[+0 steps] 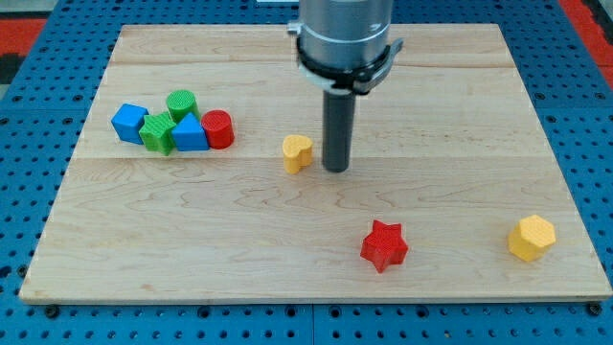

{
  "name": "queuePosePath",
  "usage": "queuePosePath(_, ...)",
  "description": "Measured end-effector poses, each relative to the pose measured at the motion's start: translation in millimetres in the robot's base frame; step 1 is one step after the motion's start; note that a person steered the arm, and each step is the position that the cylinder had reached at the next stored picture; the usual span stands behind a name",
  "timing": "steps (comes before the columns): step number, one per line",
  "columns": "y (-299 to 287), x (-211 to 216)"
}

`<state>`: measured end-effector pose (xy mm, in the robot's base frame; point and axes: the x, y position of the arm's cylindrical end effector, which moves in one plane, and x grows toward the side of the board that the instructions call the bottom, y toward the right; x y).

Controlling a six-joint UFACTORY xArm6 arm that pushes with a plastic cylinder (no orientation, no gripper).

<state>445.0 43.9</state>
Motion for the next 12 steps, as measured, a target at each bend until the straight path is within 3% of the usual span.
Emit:
queuePosePath(1, 9, -20)
queuePosePath(4, -74, -29)
queuePosePath(8, 23, 4)
queuePosePath(9, 41, 62)
queuePosePath(10, 12, 46)
queuePosePath(11, -4, 0)
queuePosePath(12, -7, 45)
